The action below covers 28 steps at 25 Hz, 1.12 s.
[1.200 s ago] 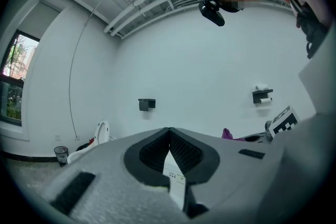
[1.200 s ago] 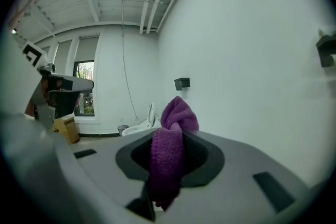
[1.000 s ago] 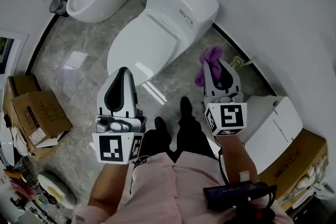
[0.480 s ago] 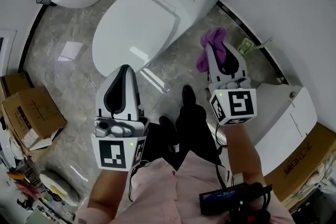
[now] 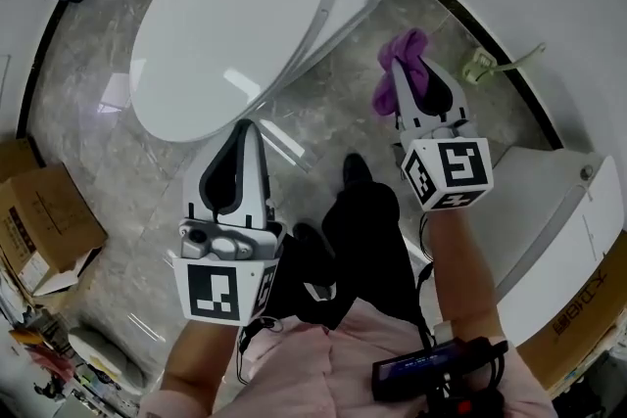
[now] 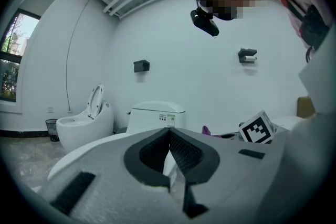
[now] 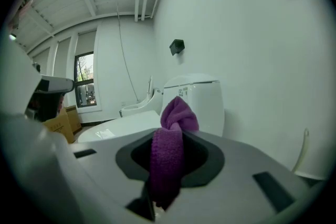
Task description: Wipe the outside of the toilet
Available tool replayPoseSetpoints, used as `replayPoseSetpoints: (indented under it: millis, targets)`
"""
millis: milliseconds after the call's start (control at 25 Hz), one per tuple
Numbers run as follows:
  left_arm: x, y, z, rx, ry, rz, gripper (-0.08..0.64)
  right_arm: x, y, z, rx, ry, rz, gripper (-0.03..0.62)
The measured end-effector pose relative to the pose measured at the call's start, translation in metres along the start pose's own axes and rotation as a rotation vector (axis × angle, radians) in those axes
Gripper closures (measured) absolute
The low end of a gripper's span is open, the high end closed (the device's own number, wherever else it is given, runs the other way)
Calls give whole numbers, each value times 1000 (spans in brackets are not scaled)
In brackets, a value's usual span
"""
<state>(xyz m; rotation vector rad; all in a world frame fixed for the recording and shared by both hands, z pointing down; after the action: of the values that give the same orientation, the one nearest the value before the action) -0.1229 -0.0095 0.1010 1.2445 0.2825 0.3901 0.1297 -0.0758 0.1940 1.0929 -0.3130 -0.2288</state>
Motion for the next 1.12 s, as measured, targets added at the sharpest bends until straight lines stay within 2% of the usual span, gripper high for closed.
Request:
replayPoseSetpoints:
  millis: [320,440,640,800,1120]
  targets:
    - [8,118,14,5,30,-5,552,14,96,40,45,-5,33,506]
    - [3,157,17,6,32,-19,552,16,121,57,76,-16,39,506]
    - [3,209,26,23,51,2,552,21,148,78,127,-49,47,505]
    - [0,230,28,19,53,-7,552,27,154,95,129,-65,50,505]
    - [-9,236,27,15,51,-16,552,49,134,131,133,-55,13,505]
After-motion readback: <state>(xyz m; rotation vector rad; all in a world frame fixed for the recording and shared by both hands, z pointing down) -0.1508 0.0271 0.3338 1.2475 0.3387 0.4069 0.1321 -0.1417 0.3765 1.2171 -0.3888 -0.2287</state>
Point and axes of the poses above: the fingertips, and each gripper's own axes: z forward along the fingers, x to its right, y out of its underside, the point moved 8 cm from there along -z, backward along the fingers, and after that the axes turned 9 degrees about -x, right-handed, at the moved point
